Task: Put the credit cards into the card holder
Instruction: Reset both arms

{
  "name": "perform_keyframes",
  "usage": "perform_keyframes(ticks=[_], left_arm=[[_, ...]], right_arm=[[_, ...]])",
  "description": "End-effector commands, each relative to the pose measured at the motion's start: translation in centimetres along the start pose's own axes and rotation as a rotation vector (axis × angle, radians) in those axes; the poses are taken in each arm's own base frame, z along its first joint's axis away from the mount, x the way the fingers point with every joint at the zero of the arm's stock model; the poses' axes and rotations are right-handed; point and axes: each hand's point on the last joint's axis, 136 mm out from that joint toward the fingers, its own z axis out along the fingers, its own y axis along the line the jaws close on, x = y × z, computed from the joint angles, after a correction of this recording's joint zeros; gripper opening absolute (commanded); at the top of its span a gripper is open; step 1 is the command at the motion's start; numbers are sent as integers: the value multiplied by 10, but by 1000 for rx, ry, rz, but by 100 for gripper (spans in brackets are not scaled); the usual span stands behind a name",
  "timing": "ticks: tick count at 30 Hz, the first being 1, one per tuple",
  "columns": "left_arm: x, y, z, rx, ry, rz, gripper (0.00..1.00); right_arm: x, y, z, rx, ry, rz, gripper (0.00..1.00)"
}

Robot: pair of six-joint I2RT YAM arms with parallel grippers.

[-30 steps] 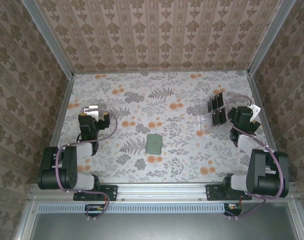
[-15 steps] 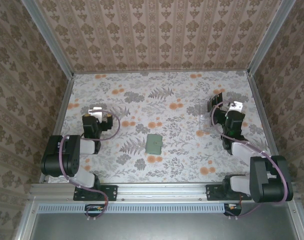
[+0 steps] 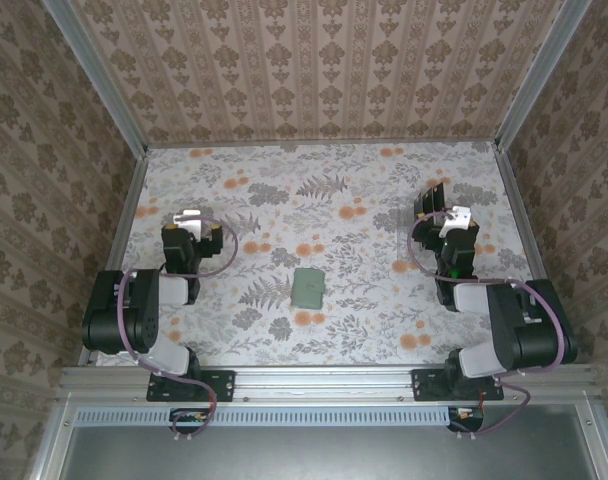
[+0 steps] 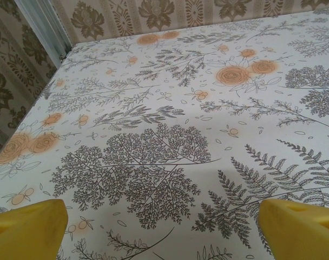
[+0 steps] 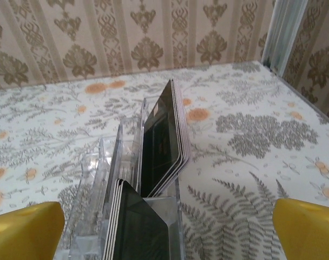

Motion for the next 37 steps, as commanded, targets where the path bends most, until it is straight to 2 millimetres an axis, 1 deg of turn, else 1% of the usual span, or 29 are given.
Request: perform_keyframes(ticks=[1, 7, 12, 13, 28, 33, 37], left_arm=[[-5, 0, 4, 10, -1, -15, 100], [-5, 0, 5, 17, 2, -18, 100], [-5, 1, 5, 18, 1, -21, 100], [-4, 1, 5, 19, 6, -21, 100], [-4, 1, 5, 27, 5, -26, 100], [-4, 1, 6, 30, 9, -28, 100], [-4, 1, 6, 30, 8, -28, 100]], right_arm=[[17, 9, -2, -49, 3, -24, 100], [19, 16, 4, -79, 42, -46, 100], [20, 22, 16, -98, 109, -61, 100], [23, 23, 18, -103, 132, -64, 100], [23, 24, 17, -113, 125, -65, 100], [24, 24, 19, -118, 136, -61, 100], [23, 24, 17, -120, 125, -62, 100]])
